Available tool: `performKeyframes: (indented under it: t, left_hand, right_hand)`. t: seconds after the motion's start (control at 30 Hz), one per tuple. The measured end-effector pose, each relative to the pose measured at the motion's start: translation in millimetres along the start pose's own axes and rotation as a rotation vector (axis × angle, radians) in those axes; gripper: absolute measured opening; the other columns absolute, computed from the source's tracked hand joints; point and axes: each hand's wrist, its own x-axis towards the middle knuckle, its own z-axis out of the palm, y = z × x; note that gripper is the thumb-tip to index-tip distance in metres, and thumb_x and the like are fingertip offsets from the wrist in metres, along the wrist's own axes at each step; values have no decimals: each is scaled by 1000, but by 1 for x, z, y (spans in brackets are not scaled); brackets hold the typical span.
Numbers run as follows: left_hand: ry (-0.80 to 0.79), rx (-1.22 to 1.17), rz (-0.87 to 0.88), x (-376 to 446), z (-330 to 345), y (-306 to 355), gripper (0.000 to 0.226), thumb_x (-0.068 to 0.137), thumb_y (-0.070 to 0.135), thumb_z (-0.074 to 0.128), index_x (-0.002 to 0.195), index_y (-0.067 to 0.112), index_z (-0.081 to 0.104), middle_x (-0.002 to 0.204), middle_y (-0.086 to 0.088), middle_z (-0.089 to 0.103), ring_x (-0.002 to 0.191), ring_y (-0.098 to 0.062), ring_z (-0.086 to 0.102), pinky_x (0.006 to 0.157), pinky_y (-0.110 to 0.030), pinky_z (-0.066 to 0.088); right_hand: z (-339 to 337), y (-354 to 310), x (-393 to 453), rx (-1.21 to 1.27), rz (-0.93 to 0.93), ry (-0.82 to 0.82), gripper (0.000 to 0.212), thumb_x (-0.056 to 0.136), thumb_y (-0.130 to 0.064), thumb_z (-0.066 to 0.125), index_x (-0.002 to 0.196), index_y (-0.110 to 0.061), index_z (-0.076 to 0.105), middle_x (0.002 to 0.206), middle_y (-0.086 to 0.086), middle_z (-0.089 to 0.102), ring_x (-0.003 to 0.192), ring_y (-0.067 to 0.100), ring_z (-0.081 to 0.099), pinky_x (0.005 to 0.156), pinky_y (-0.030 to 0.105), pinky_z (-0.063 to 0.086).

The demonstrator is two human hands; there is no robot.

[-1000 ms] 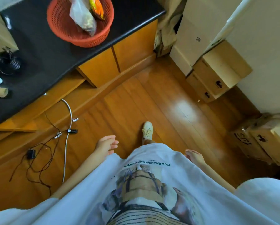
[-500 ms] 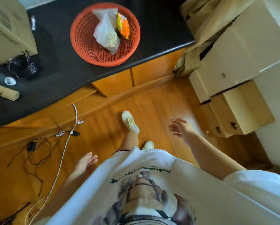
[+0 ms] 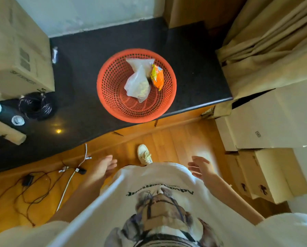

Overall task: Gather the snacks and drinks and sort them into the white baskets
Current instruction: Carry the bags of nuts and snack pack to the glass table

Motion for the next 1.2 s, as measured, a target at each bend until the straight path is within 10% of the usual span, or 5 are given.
performKeyframes:
  t: [0.1,0.57,0.8,0.93,1.2]
  left_hand:
    - [-4,-5,77,16,21,53,31,96,13,42,125,9,54,123,-15,62,102,-22,59,68,-25,46]
    - [-130,-210,50,102,125,155,54,88,-1,55,138,6,37,131,-14,50,119,-24,50,94,-39,43]
    - [13,-321,153,148,166,164,53,78,-2,68,123,13,44,118,-4,46,103,-16,47,85,-33,39]
    - [-10,-352,197,160,178,168,47,77,-3,69,121,4,53,110,-3,59,101,-16,56,98,-36,42]
    - [19,-319,198,172,182,174,54,80,24,72,128,10,50,114,4,53,107,-12,48,91,-28,36]
  right_hand:
    - [5,-19,3,31,21,16,27,94,-9,47,120,-2,54,78,8,60,68,21,56,63,29,43]
    - [111,-199,79,-431,-517,-65,24,89,-7,54,112,-8,60,91,8,63,83,20,61,78,34,50]
    - [163,-254,131,-582,-658,7,52,80,-20,64,129,-16,46,99,-11,57,89,6,55,73,12,37]
    - [189,-260,151,-615,-576,30,89,75,-28,71,146,-15,19,145,12,35,133,26,35,106,34,30]
    - [216,-259,163,-522,-577,214,90,70,-32,75,139,-14,21,138,16,38,122,34,45,102,45,40]
